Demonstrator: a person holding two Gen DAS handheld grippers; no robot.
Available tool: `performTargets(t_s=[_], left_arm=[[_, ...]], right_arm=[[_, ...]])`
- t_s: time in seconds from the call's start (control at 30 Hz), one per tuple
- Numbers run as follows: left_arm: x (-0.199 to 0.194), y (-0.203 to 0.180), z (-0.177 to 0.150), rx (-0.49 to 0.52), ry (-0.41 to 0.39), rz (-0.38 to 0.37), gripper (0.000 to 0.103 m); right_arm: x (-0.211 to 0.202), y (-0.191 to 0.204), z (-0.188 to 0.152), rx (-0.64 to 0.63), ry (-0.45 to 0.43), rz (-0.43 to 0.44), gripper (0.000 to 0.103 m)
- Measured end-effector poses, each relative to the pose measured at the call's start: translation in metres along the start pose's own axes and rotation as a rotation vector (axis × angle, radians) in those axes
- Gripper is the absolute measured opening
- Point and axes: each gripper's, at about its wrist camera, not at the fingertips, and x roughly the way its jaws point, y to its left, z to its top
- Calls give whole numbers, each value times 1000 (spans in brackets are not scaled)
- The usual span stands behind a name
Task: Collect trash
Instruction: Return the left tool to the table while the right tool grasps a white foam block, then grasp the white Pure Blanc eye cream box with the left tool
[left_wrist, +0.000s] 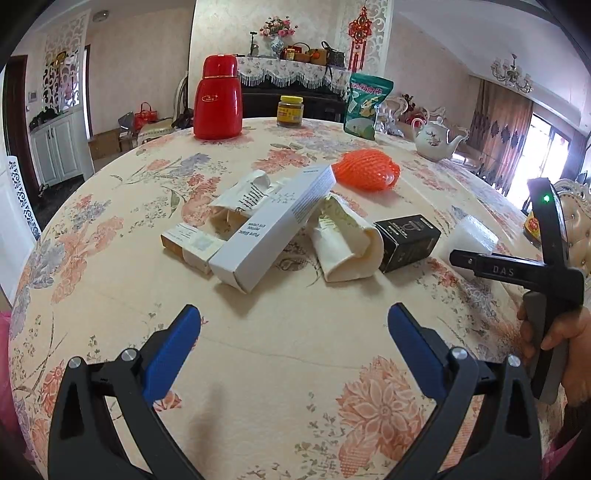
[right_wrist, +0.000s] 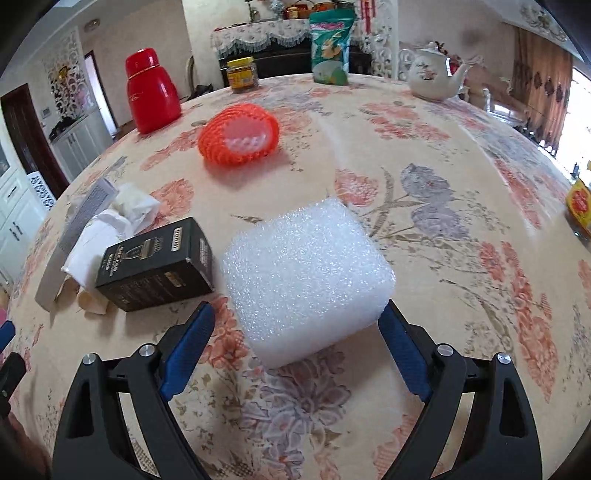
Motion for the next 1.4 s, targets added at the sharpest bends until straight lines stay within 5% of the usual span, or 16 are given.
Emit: performTargets(t_s=[0.03,0.17,0.43,0.77,0.93,1.2,1.3,1.37,1.4], left_arm=[[0,0,0,1,0,0,98],[1,1,0,-8,3,1,98],[-2,21,1,-102,-8,5,98],[-2,37,24,2,7,111,98],[33,34,50,97,41,116,97],[89,37,67,31,139,34,86],[96,32,62,35,153,27,70],[89,23,57,76,145,22,40],[84,20,56,79,139,1,37]], right_arm=[[-2,0,0,0,-10,5,67],[-20,2,-3,-5,-107,-9,65],[-54,15,-41,46,-119,-3,64],[-90,17,-70,95,-208,70,64],[-91,13,-70,117,-216,109,65],[-89,2,-72,170,-207,143,65],[-88,4,-71,167,-202,145,65],[-87,5,-71,160,-202,146,65],[-87,6,-71,157,-203,146,65]])
